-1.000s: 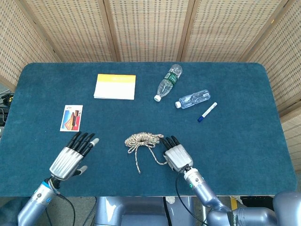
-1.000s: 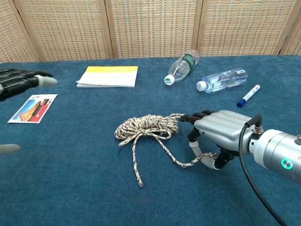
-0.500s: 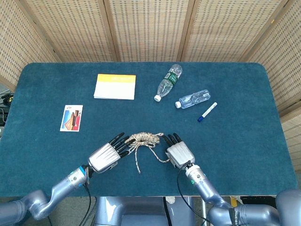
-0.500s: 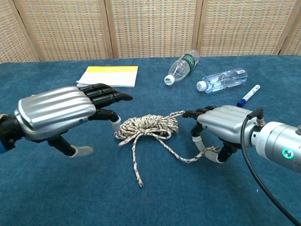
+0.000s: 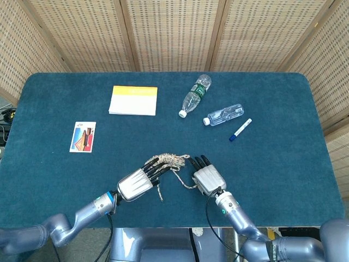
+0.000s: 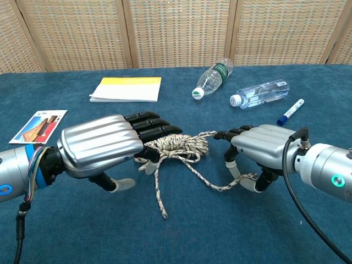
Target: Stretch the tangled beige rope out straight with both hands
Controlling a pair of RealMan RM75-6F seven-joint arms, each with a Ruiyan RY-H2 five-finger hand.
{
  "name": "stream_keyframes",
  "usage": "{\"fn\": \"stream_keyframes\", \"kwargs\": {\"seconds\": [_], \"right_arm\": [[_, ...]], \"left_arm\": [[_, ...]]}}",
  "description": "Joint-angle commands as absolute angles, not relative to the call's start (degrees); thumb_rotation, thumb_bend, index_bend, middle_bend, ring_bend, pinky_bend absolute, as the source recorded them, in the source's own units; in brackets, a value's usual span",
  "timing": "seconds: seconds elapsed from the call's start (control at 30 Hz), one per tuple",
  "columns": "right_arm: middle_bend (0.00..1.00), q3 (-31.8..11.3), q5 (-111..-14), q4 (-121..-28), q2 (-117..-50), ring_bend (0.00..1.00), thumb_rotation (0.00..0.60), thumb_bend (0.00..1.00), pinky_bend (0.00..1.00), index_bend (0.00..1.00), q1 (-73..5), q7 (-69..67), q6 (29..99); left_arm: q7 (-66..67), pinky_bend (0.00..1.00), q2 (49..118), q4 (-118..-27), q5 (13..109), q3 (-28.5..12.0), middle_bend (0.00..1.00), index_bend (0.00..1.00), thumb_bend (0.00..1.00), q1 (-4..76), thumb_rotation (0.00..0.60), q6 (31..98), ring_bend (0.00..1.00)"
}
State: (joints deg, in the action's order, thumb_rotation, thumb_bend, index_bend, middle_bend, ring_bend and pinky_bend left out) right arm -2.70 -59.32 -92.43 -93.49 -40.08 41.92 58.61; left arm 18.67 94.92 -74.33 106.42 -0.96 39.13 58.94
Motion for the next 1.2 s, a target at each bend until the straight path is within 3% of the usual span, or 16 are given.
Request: {"fn": "stream_keyframes", "kwargs": {"seconds": [0.03,0.63,1.2], "right_arm": [[0.00,-2.8,-59.3,-92.1,-93.6,0.00,0.600,0.48,0.00,0.60,-40.2,41.7,58.5],[0.00,-2.9,-58.8,-90.5,-93.8,0.00,0.600,0.49,0.00,0.61,-40.7,39.8,57.1],[0.00,-2.7,-58.7,-90.3,-93.6,0.00,0.600,0.49,0.00,0.62,-40.8,39.3,57.0]], "left_arm": [[18.5,0.00,96.2,-72.8,106.0,-0.5,0.00,0.50,0.36,39.8,0.600,58.8,0.00],[14.8,0.00,103.1,-63.8,105.0,2.3,0.00,0.52,0.40,43.0,0.600,58.0,0.00],[13.0,0.00,104.8,-62.4,105.3,4.4,0.00,0.52,0.40,44.5,0.600,59.6,0.00]]}}
